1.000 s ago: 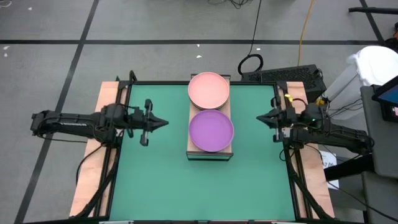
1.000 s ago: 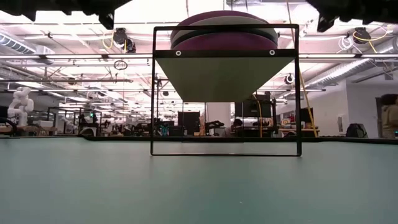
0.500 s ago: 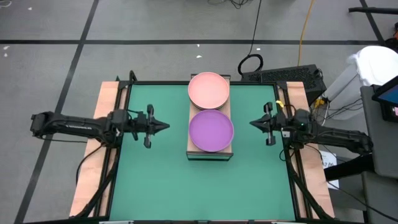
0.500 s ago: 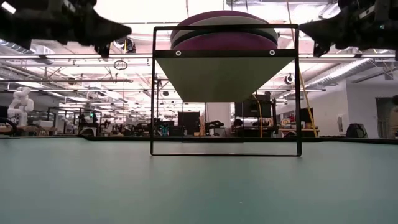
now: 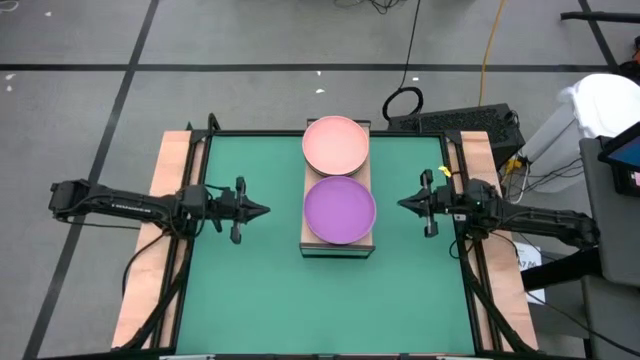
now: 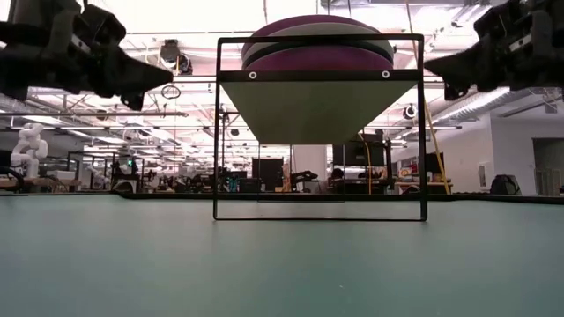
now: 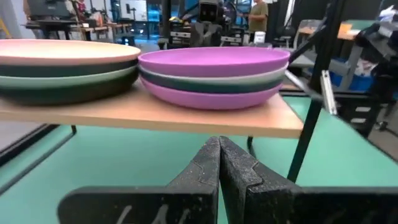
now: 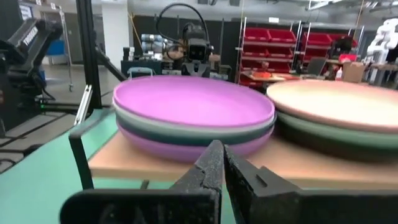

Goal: Place and stack plates onto a shelf
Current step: Return to Home Position

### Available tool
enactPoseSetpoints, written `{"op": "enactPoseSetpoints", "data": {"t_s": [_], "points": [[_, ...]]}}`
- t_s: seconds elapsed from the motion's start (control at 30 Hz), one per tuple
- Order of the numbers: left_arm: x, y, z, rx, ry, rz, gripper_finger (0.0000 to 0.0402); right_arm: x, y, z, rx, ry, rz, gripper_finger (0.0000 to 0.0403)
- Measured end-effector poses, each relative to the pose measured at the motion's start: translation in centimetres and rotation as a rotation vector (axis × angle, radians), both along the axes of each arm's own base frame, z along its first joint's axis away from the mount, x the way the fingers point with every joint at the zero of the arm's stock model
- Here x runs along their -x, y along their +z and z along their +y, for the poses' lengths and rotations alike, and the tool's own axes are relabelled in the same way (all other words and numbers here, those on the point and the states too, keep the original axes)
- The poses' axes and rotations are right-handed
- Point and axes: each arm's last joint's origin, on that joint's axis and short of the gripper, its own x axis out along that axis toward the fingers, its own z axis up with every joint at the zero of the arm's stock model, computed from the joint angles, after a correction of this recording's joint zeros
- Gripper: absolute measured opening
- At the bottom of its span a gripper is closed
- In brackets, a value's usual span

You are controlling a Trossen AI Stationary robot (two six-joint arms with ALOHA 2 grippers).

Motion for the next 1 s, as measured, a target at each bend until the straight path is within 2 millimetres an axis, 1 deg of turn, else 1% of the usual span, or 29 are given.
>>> {"op": "enactPoseSetpoints", "data": {"t_s": [0.1, 0.33, 0.5, 0.67, 0.8, 1.0], "points": [[0.2, -0.4, -0.1, -0.026, 0.048, 0.003, 0.0003, 0.0, -0.8, 0.0, -0.005, -0.010, 0.022, 0.0000], [0.9, -1.5, -0.1, -0.061, 0.081, -0.030, 0.0003, 0.0, -1.0, -0.4, 0.017, -0.127, 0.027, 0.0000], [0.9, -1.5, -0.1, -0.079, 0.083, -0.032, 0.0003, 0.0, -1.0, -0.4, 0.020, -0.136, 0.035, 0.0000], [0.9, -1.5, -0.1, -0.085, 0.084, -0.032, 0.0003, 0.0, -1.3, -0.6, -0.007, -0.207, 0.060, 0.0000], [0.9, -1.5, -0.1, -0.085, 0.084, -0.032, 0.0003, 0.0, -1.6, -0.4, -0.024, -0.196, 0.091, 0.0000], [0.9, -1.5, -0.1, -0.092, 0.085, -0.031, 0.0003, 0.1, -1.9, 0.1, -0.014, -0.242, 0.120, 0.0000]]}}
